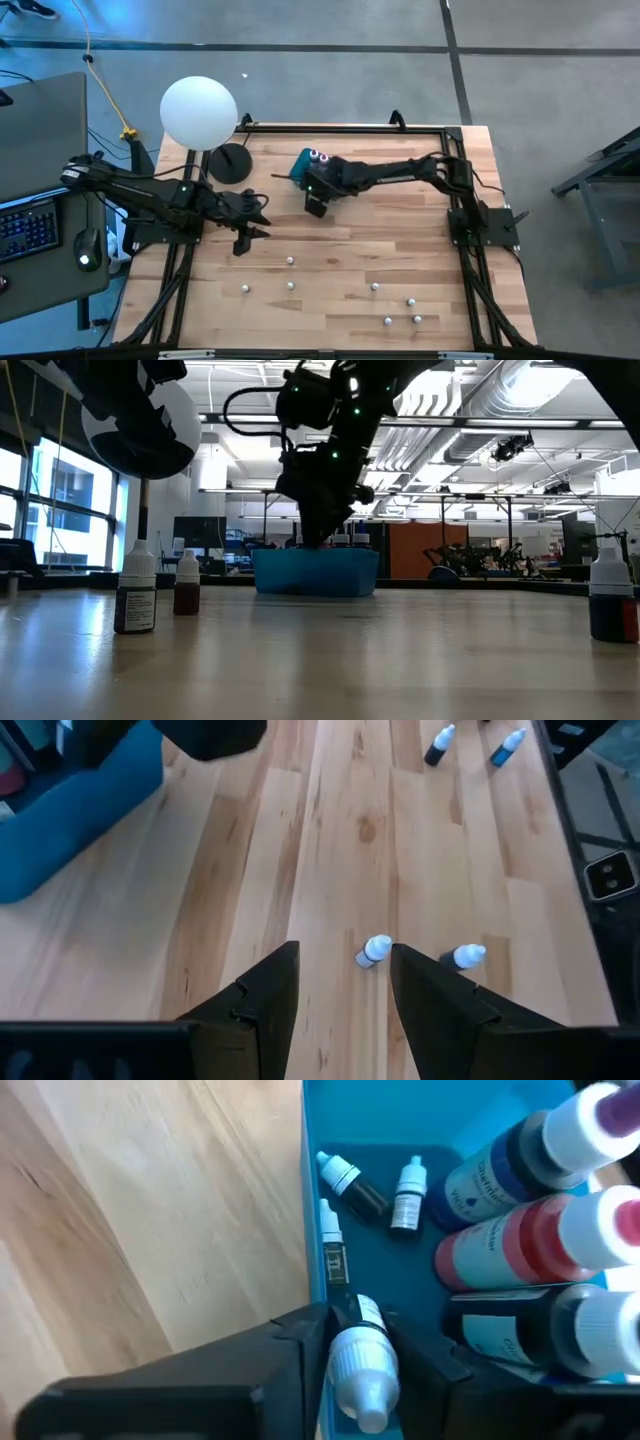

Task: Pick & Place food coloring
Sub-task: Put the black food coloring bottle into the blue bin, then put the brown food coloring bottle into the blue bin

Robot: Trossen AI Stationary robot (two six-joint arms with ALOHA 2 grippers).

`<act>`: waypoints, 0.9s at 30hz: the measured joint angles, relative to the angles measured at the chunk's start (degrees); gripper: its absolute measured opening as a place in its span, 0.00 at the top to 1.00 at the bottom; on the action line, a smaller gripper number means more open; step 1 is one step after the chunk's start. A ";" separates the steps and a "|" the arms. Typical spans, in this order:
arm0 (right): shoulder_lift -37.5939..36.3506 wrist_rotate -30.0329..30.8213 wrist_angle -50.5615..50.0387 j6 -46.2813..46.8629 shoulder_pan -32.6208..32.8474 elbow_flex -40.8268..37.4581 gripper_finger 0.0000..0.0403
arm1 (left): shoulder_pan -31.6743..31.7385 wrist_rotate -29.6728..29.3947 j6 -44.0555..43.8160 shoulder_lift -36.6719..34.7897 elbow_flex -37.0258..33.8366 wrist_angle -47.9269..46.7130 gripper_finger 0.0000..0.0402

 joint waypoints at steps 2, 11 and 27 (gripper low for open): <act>0.36 -1.04 -0.44 -0.30 -0.48 -0.06 0.74 | 0.00 -0.13 0.00 0.54 0.01 -0.28 0.61; 0.32 -1.76 -0.28 -4.15 0.71 -0.07 0.63 | -0.02 1.39 -1.53 0.89 0.03 -2.20 0.61; 0.25 -14.32 24.85 -8.45 15.21 -2.32 0.62 | -8.79 0.45 -7.84 0.87 -0.04 -3.78 0.61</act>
